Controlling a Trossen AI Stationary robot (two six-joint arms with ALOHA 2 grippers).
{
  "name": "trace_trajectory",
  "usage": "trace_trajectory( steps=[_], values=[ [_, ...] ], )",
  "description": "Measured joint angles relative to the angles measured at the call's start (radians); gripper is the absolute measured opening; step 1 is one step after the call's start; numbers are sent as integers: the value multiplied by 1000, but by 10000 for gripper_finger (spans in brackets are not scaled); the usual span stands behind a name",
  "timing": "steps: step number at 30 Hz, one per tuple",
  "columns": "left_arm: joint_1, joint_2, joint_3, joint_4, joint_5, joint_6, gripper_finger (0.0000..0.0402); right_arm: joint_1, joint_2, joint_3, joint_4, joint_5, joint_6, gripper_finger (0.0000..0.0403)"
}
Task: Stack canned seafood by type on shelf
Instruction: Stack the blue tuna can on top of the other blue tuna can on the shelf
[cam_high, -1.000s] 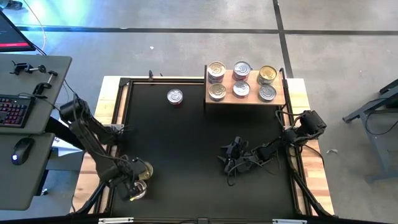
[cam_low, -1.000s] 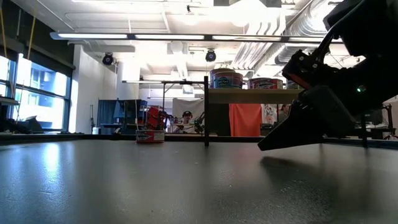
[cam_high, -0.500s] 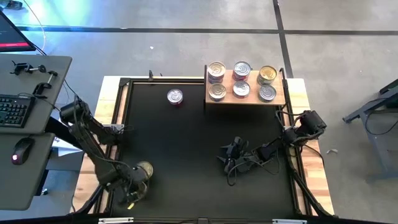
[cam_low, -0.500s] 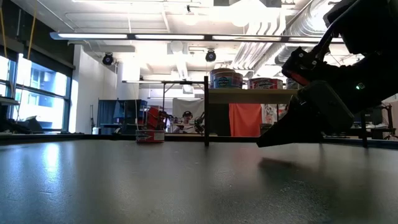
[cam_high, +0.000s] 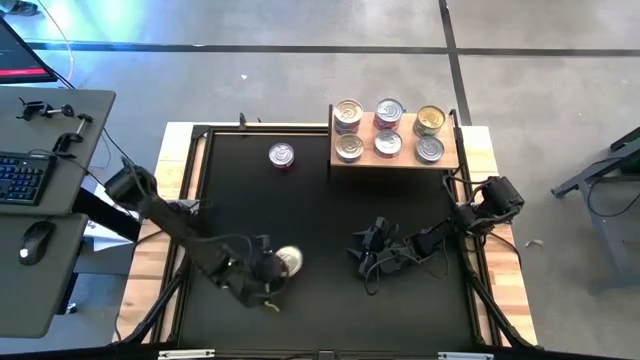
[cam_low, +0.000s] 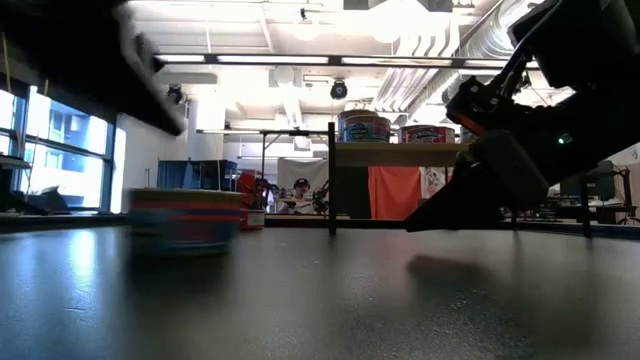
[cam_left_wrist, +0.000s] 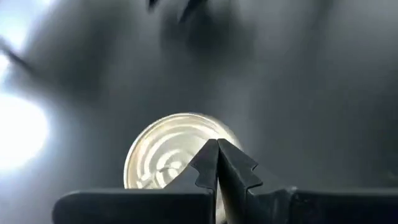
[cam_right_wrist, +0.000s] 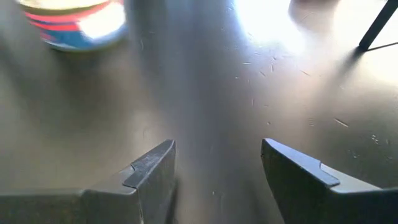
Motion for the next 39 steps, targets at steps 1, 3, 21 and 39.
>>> trace_trajectory(
  steps=[1, 3, 21, 39],
  values=[
    [20, -6, 1, 23, -2, 77, 1, 0, 0, 0, 1, 0, 1, 227],
    [53, -4, -3, 45, 15, 236, 3, 0, 0, 0, 0, -1, 2, 227],
    [331, 147, 3, 143, 260, 885, 155, 0, 0, 0, 119, -129, -168, 227],
    [354, 150, -1, 300, 358, 850, 2, -5, -9, 71, 233, -295, -562, 252]
  ],
)
